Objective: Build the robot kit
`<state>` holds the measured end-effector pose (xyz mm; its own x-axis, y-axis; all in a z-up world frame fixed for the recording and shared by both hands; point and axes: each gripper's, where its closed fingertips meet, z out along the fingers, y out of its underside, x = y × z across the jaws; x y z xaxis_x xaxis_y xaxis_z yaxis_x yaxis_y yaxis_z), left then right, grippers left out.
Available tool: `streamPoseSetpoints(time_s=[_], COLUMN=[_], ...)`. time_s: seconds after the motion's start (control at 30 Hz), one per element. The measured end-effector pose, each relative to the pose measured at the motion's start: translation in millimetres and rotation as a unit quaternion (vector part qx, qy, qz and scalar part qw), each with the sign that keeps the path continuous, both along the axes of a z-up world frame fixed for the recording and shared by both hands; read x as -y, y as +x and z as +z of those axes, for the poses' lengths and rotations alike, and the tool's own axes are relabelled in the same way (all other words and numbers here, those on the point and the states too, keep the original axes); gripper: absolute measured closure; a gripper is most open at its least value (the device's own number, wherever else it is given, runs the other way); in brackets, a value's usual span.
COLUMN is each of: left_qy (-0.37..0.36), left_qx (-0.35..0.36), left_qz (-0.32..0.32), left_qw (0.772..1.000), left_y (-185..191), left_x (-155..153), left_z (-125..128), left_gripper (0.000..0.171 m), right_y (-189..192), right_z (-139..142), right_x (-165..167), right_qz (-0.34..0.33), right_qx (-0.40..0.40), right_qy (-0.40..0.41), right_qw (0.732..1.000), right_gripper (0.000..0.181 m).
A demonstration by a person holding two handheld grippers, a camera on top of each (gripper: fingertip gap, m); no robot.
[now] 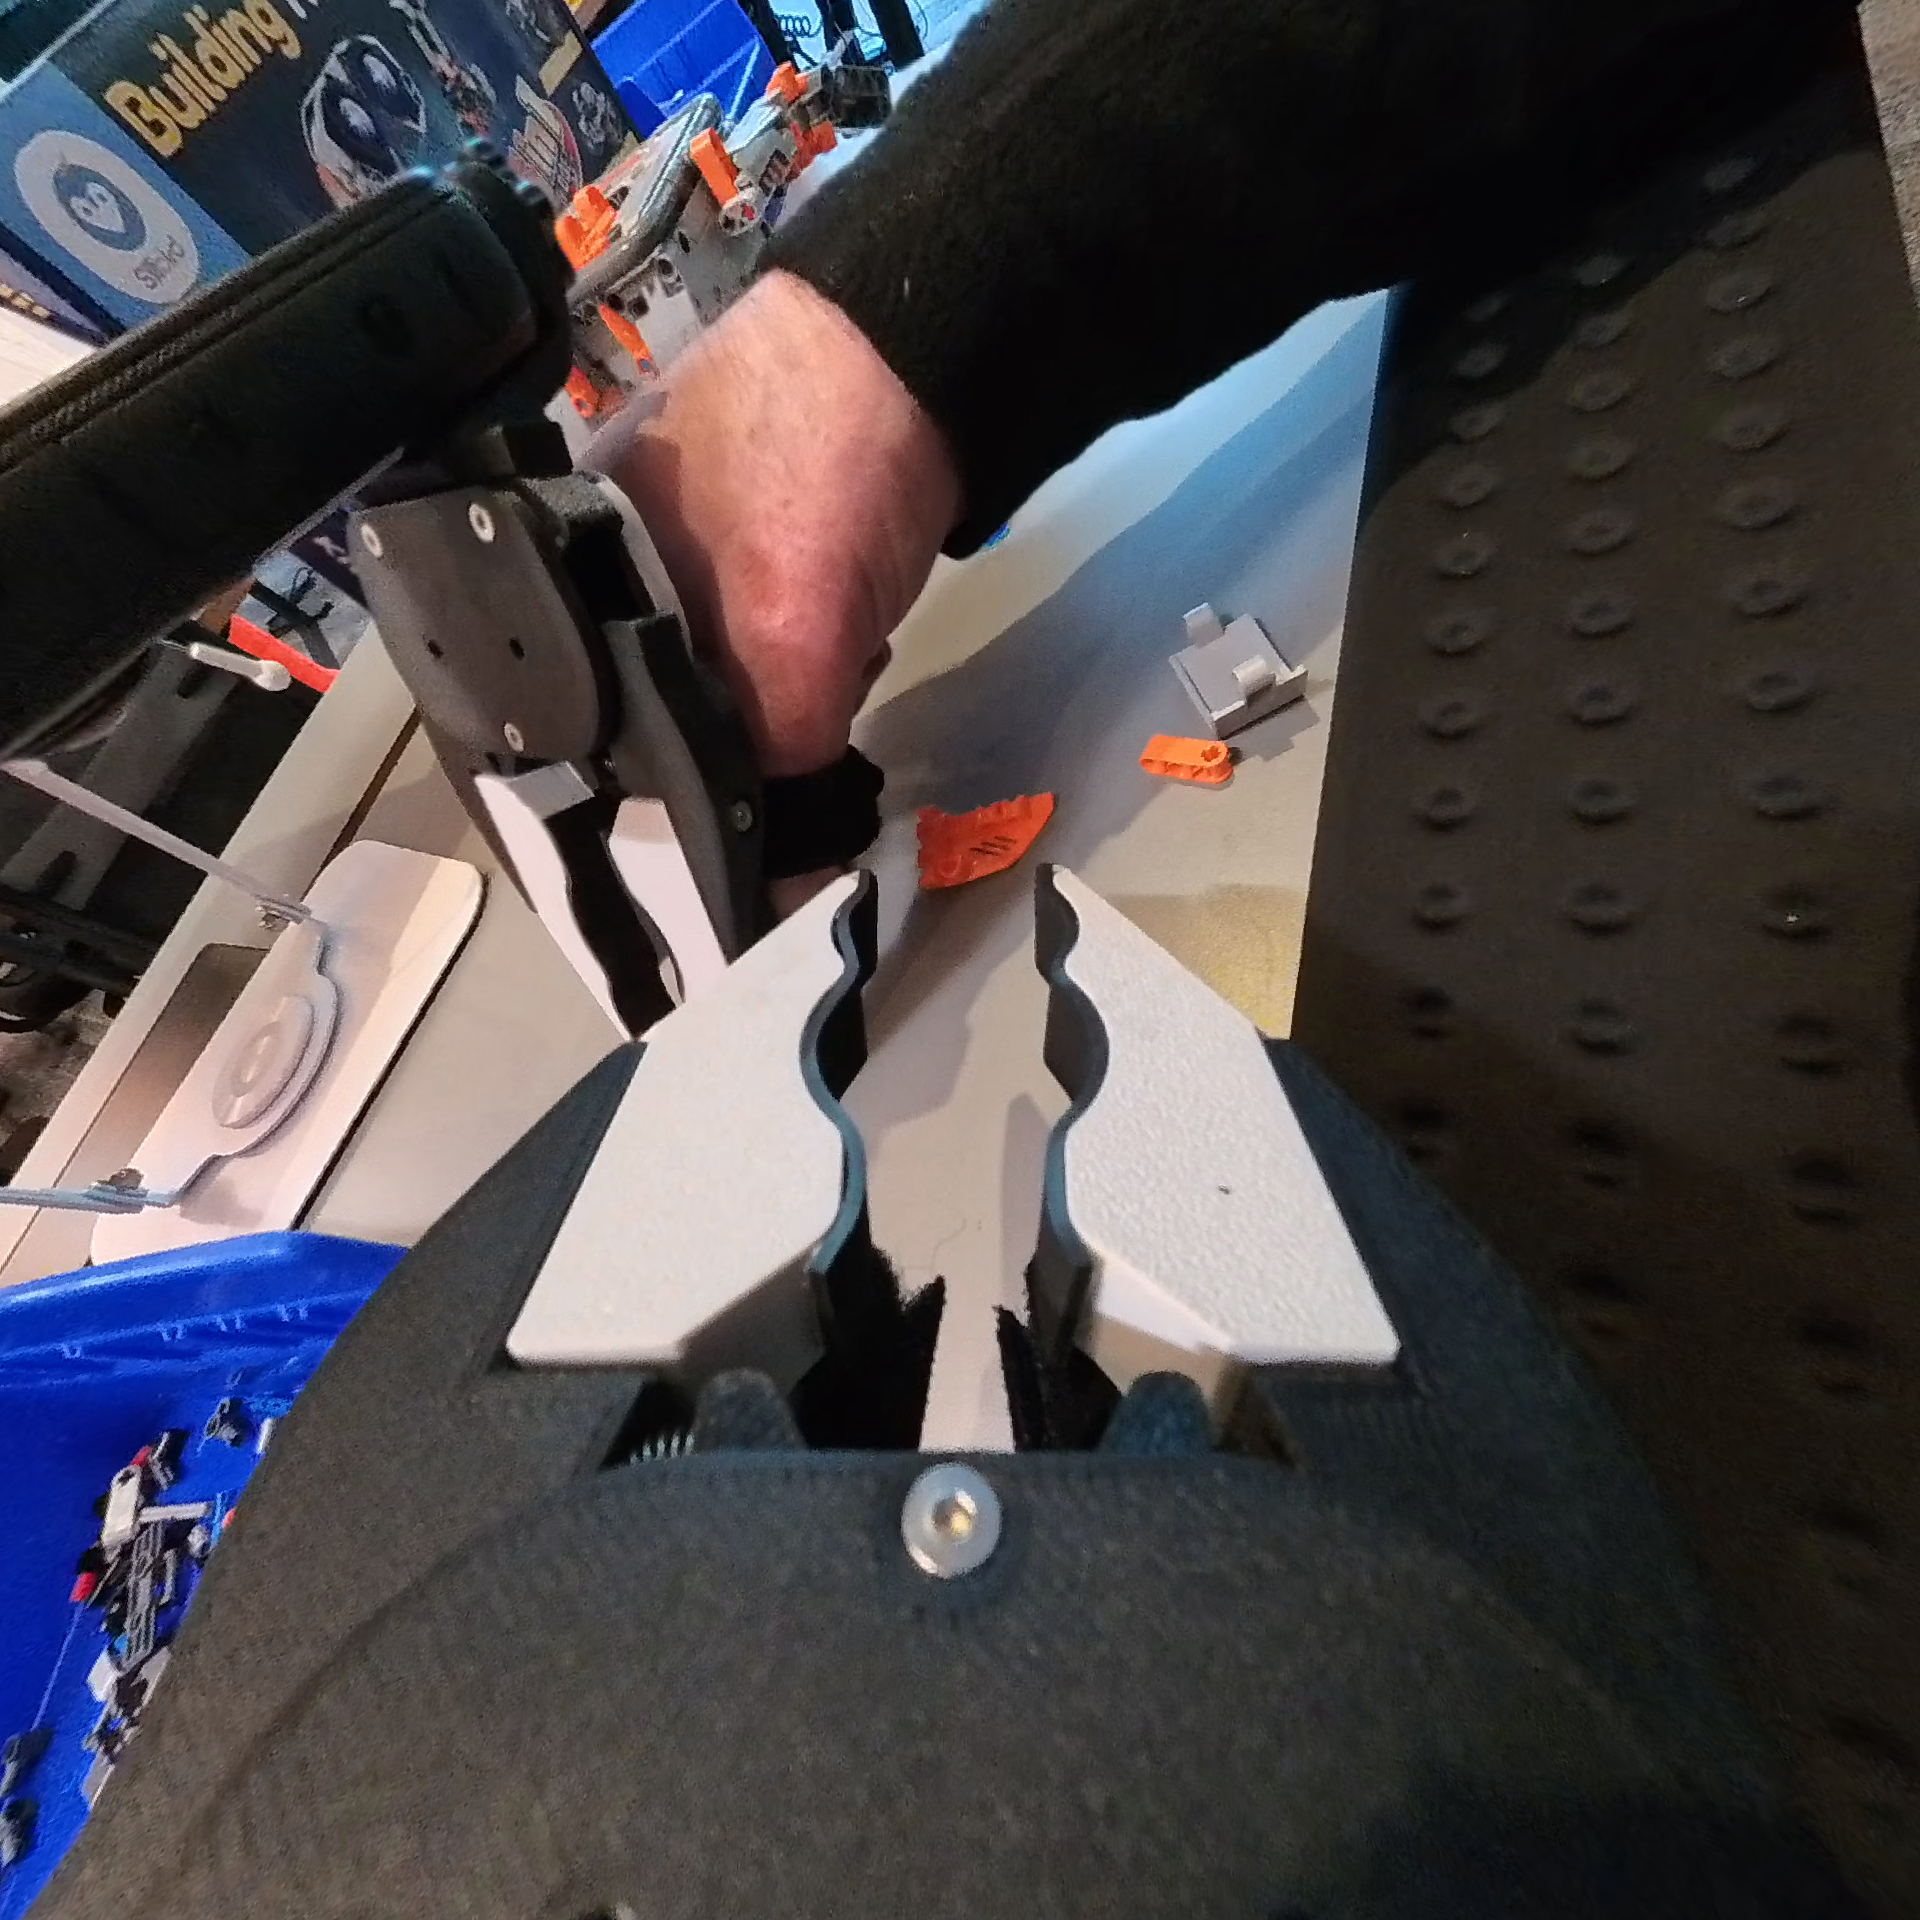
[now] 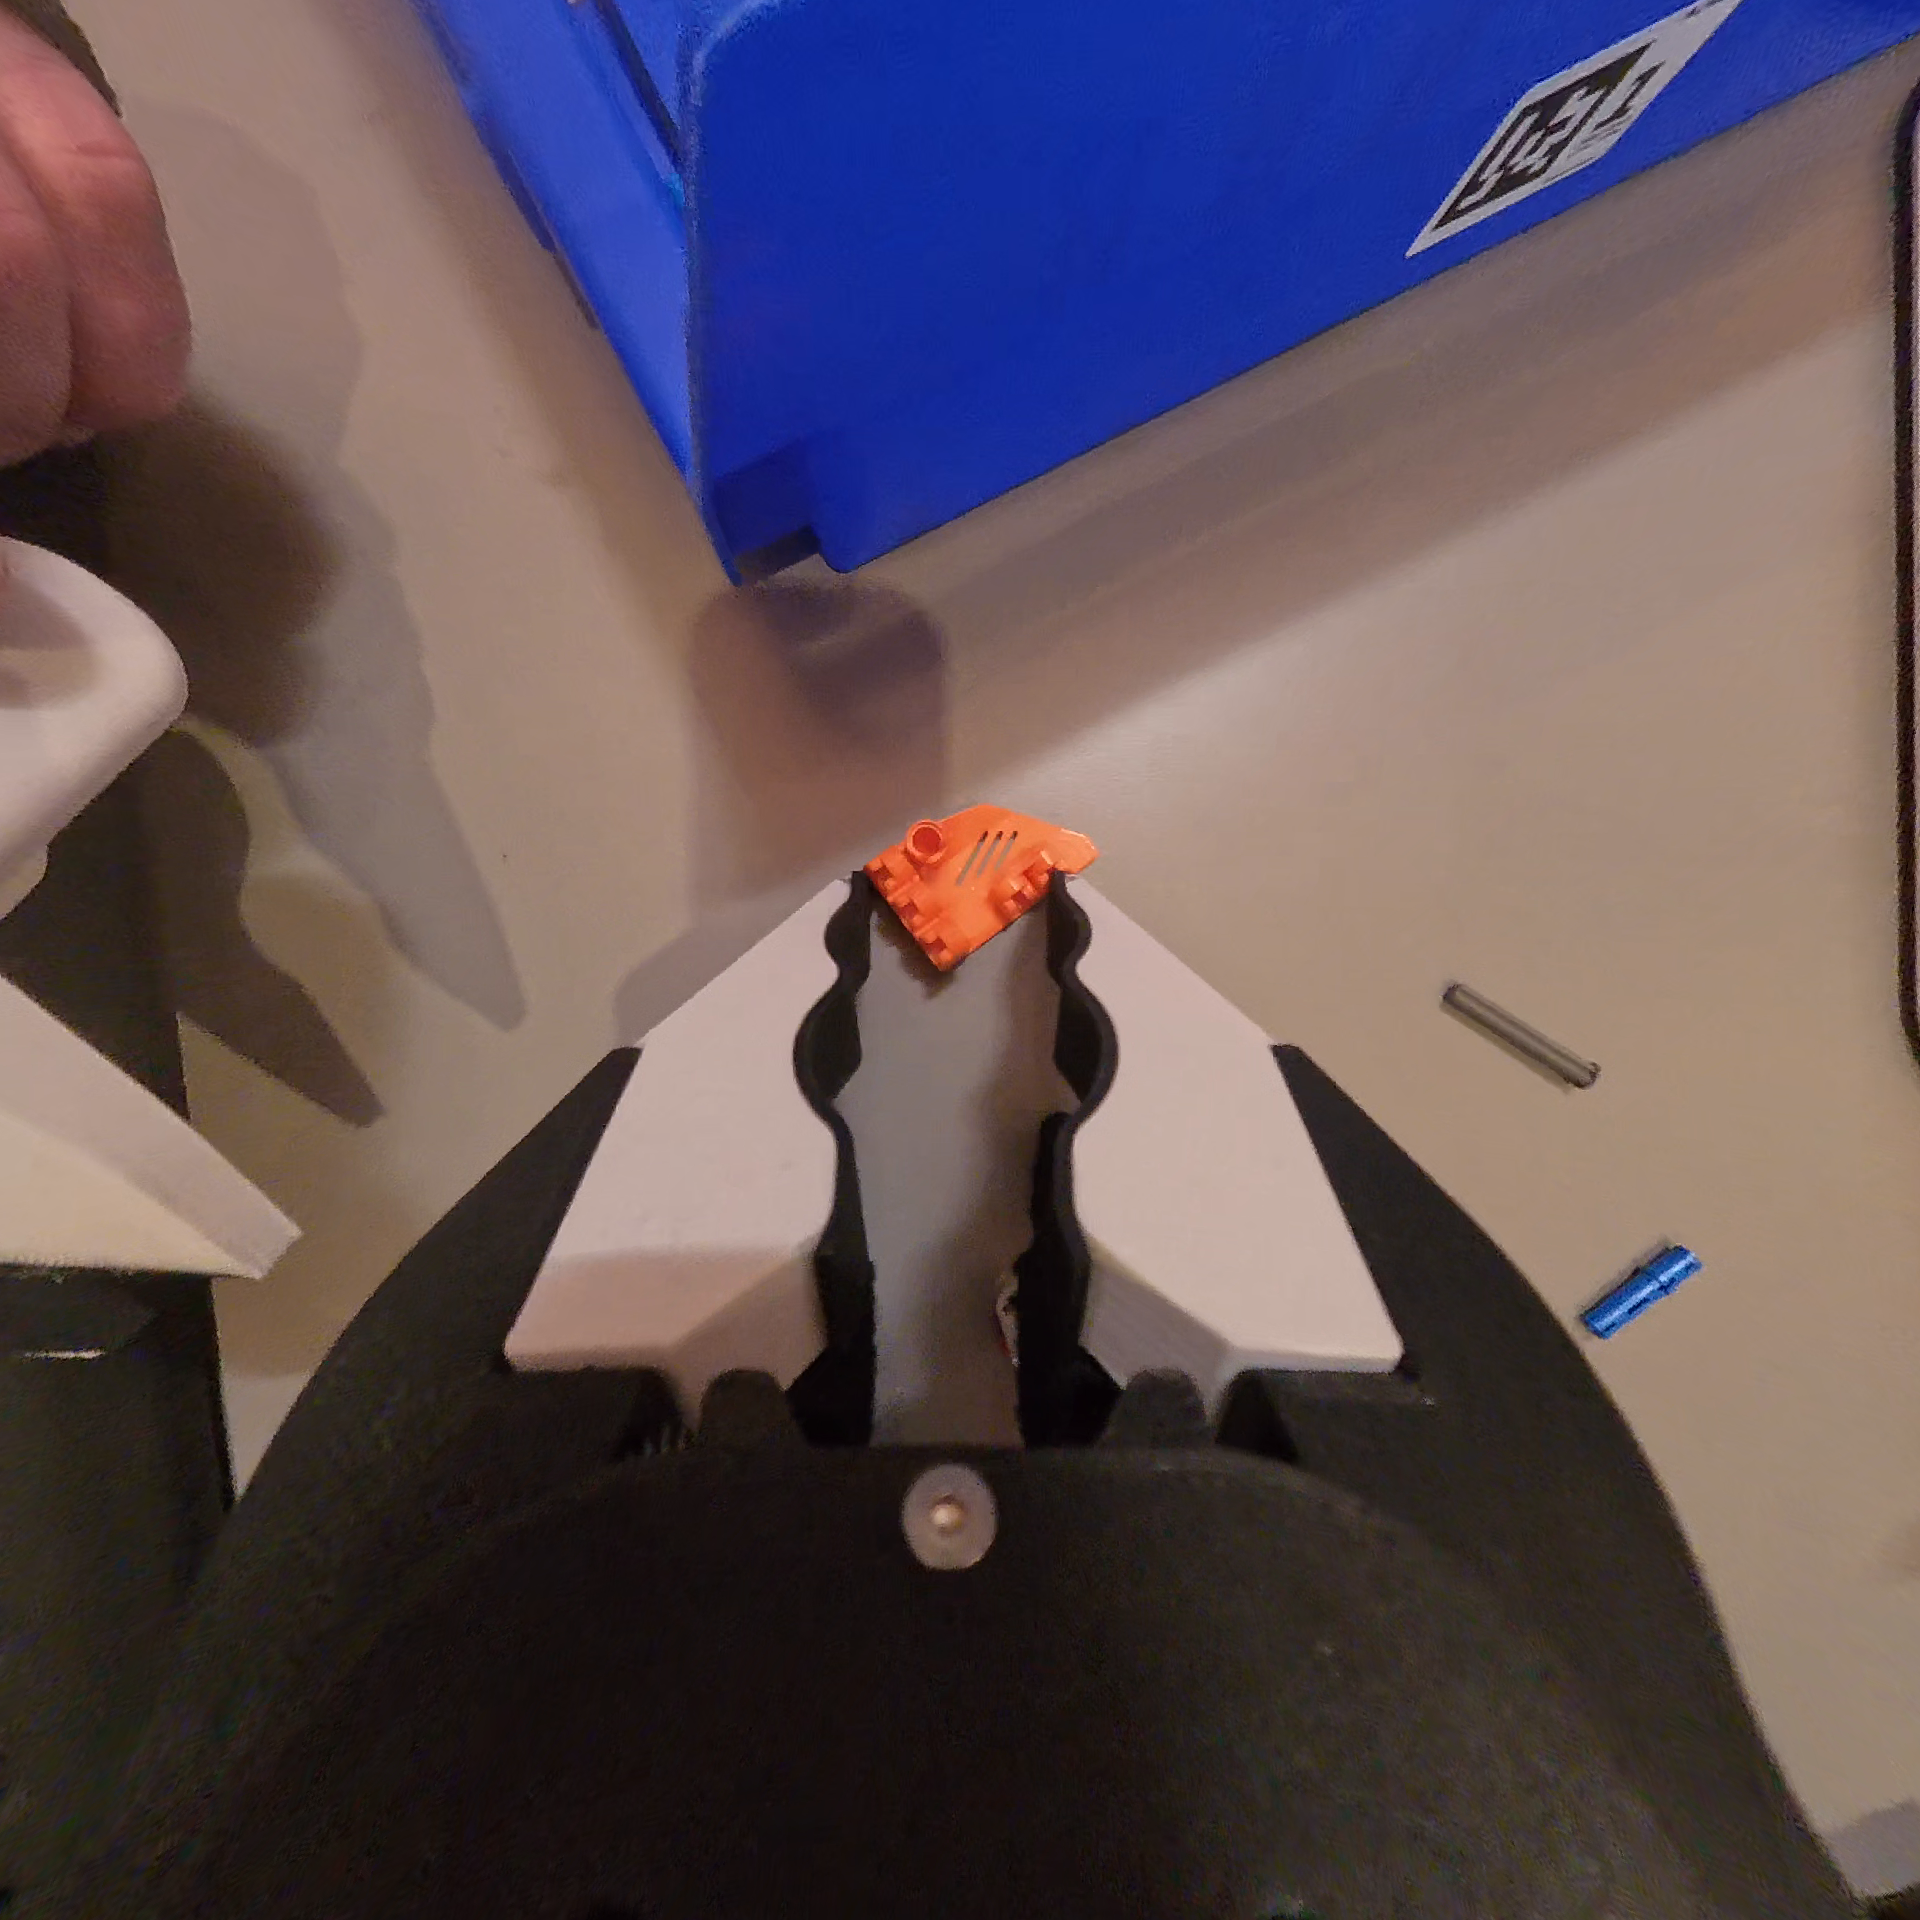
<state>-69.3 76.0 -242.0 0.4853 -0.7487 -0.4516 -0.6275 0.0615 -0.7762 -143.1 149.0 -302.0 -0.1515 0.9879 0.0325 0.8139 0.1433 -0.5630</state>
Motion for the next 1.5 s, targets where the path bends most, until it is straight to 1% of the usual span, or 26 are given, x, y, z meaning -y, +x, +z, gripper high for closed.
streamPoseSetpoints(time_s=[0.23, 0.33, 0.4, 0.5, 0.57, 0.63, 0.73, 0.83, 1.0, 1.13, 1.33, 1.4, 1.47, 1.5], left_qy=[0.001, 0.000, -0.009, -0.018, -0.030, -0.041, -0.057, -0.084, -0.130, -0.152, -0.176, -0.183, -0.195, -0.200], left_qx=[0.000, 0.010, 0.043, 0.127, 0.187, 0.248, 0.321, 0.379, 0.452, 0.474, 0.465, 0.464, 0.459, 0.459], left_qz=[0.003, 0.021, 0.027, 0.043, 0.060, 0.079, 0.090, 0.067, 0.027, 0.008, -0.021, -0.033, -0.049, -0.050], left_qw=[1.000, 1.000, 0.999, 0.991, 0.980, 0.965, 0.941, 0.919, 0.882, 0.867, 0.867, 0.866, 0.865, 0.864], left_y=[-0.9, -6.6, -9.4, -18.8, -29.8, -42.5, -56.2, -58.9, -56.5, -54.6, -37.2, -30.6, -23.2, -21.6], left_x=[-0.4, -5.1, -6.1, -9.1, -12.7, -17.5, -21.7, -20.9, -19.2, -19.0, -12.0, -7.1, 0.3, 2.4], left_z=[0.1, 2.7, 9.5, 29.9, 42.4, 54.2, 68.7, 80.6, 93.4, 95.4, 90.5, 88.6, 84.8, 82.4], left_gripper=[0.143, 0.144, 0.143, 0.141, 0.140, 0.139, 0.138, 0.138, 0.138, 0.137, 0.137, 0.144, 0.156, 0.158], right_y=[7.4, 13.2, 17.5, 24.6, 29.9, 35.7, 41.2, 42.7, 37.9, 32.7, 27.8, 28.7, 30.6, 32.0], right_z=[0.4, 8.0, 17.7, 39.7, 58.6, 78.2, 104.7, 120.2, 131.9, 137.4, 140.1, 136.5, 131.9, 129.4], right_x=[4.1, 5.9, 7.3, 9.3, 12.4, 15.6, 25.0, 32.3, 51.3, 60.7, 74.5, 81.6, 87.9, 89.1], right_qz=[0.018, 0.023, 0.030, 0.050, 0.072, 0.091, 0.128, 0.156, 0.218, 0.248, 0.267, 0.273, 0.272, 0.269], right_qx=[0.013, 0.004, -0.011, -0.051, -0.081, -0.107, -0.141, -0.149, -0.148, -0.150, -0.161, -0.163, -0.165, -0.164], right_qy=[0.011, 0.016, 0.023, 0.049, 0.079, 0.116, 0.171, 0.229, 0.306, 0.343, 0.356, 0.356, 0.356, 0.361], right_qw=[1.000, 1.000, 0.999, 0.996, 0.991, 0.983, 0.967, 0.949, 0.915, 0.894, 0.881, 0.879, 0.879, 0.878], right_gripper=[0.151, 0.151, 0.151, 0.151, 0.151, 0.151, 0.151, 0.151, 0.151, 0.151, 0.151, 0.151, 0.151, 0.151])
